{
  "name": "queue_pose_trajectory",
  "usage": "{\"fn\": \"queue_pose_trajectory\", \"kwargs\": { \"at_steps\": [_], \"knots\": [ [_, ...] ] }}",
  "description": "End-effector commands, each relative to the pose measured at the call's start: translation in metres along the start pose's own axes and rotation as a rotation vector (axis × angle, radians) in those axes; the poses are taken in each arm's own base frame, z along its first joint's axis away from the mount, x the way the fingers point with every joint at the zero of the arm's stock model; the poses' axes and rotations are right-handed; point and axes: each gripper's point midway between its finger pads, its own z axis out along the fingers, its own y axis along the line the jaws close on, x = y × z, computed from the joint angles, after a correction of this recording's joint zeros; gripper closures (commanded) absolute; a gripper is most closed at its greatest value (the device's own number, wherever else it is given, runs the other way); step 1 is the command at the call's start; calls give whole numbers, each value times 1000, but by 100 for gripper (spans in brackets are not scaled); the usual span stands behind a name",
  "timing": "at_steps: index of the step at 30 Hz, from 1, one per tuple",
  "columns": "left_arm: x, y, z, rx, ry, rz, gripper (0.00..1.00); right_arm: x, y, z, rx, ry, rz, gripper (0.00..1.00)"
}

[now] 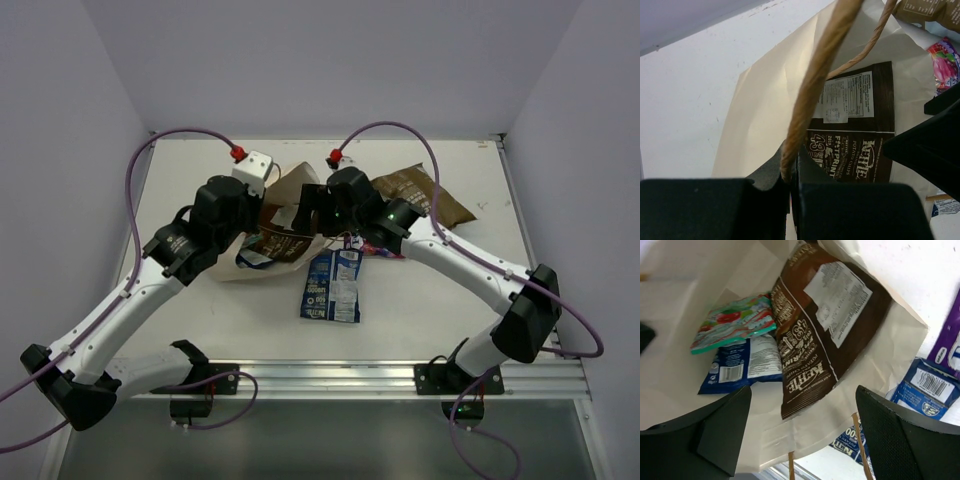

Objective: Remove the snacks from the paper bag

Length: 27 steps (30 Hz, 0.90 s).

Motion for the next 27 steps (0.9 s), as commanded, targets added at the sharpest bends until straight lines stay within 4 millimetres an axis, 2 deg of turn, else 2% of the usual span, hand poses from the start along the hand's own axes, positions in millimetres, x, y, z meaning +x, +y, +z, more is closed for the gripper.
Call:
{"fn": "queue_pose_trajectory", "kwargs": {
  "at_steps": [1, 6, 15, 22, 27],
  "knots": [
    [-7, -3, 1, -1, -24, -44, 100, -1, -5, 4, 29, -42, 79, 12],
    [-4, -4, 4, 0, -12, -50, 100, 18, -27, 22, 105, -22, 101, 12],
    [-7, -14, 6, 39, -15, -82, 100, 22, -27, 46, 119, -18, 146, 12],
    [-6, -20, 7, 60, -12, -105, 100, 30, -42, 62, 181, -38, 213, 13],
    [-7, -25, 8, 78, -13, -119, 100, 31, -42, 71, 163, -63, 264, 18]
  ]
}}
